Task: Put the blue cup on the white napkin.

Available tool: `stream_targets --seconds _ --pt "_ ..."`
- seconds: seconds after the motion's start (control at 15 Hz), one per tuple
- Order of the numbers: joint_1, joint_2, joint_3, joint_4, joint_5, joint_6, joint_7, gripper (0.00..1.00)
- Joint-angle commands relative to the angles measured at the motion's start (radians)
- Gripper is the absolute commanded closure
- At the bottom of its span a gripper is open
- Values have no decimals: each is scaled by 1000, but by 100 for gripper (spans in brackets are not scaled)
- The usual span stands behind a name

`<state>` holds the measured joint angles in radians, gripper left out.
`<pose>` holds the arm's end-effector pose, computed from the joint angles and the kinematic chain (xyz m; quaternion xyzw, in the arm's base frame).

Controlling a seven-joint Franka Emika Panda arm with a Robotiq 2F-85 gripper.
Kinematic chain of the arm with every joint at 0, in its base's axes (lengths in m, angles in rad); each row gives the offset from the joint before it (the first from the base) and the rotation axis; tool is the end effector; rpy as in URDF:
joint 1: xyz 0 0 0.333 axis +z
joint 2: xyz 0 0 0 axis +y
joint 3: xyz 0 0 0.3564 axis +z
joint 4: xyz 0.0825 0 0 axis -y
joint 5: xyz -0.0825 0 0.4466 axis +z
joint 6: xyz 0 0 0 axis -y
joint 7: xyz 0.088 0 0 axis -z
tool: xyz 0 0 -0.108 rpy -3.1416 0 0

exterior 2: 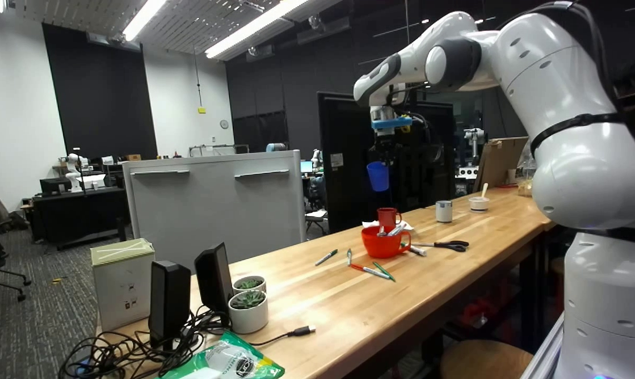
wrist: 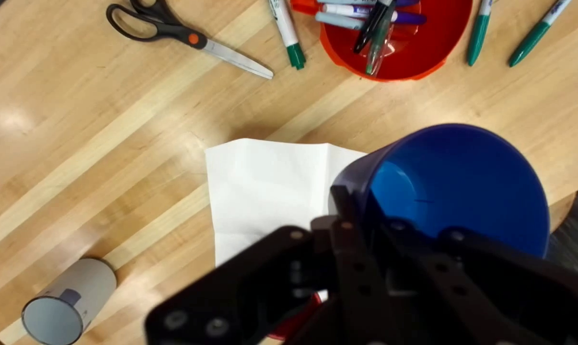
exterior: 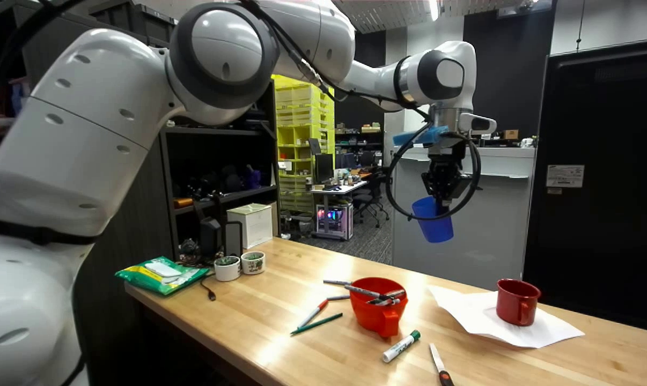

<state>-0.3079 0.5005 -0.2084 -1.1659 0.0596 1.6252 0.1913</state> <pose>0.6981 -0.3432 0.5397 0.9410 -0.3373 -0.0187 0.0174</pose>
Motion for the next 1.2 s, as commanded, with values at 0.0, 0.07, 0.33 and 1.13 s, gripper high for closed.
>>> stream_targets --seconds 0.0,0.07,0.33,1.13 --pt "-35 93 -8 129 26 -32 43 99" --pt "-44 110 -9 149 27 -37 53 99" --pt "-76 167 -6 204 50 -30 98 99" --pt "-170 314 9 298 208 -10 181 99"
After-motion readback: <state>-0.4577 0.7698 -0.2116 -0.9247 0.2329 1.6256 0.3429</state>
